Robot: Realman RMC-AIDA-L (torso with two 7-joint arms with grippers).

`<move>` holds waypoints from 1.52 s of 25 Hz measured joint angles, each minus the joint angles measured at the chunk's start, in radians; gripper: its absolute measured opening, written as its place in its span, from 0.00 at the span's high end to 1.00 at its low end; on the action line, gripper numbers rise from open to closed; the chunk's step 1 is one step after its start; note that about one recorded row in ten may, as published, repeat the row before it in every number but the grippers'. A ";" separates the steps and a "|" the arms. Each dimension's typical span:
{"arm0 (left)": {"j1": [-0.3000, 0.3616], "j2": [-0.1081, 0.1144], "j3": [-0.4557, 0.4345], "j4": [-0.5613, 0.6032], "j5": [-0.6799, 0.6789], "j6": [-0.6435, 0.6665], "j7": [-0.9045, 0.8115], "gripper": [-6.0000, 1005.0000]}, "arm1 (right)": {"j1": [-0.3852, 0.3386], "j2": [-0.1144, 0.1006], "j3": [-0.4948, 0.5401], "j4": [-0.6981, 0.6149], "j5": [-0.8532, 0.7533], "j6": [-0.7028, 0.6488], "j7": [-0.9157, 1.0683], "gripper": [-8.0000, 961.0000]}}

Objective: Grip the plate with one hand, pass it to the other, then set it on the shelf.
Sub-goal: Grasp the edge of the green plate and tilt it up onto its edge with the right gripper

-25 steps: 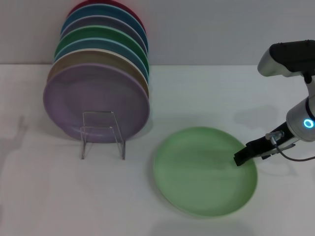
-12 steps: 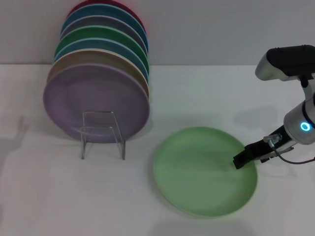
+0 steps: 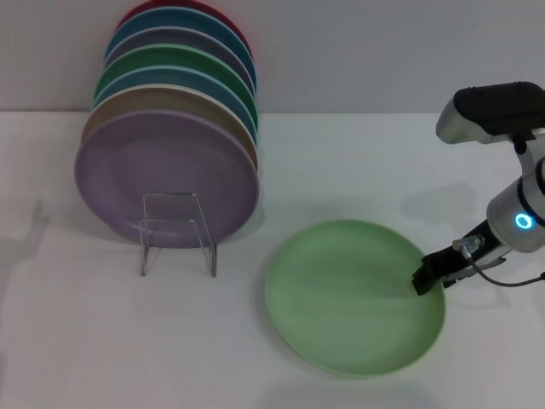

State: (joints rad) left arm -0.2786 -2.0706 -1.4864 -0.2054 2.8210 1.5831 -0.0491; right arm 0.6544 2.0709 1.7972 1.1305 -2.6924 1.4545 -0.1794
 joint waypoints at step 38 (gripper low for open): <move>0.002 0.001 -0.007 -0.034 0.000 0.015 0.000 0.20 | -0.162 0.006 -0.053 0.497 0.024 -0.027 -0.032 0.97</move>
State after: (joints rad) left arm -0.2771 -2.0692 -1.4937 -0.2394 2.8210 1.5981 -0.0491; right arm 0.4924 2.0773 1.7442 1.6278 -2.6679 1.4279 -0.2112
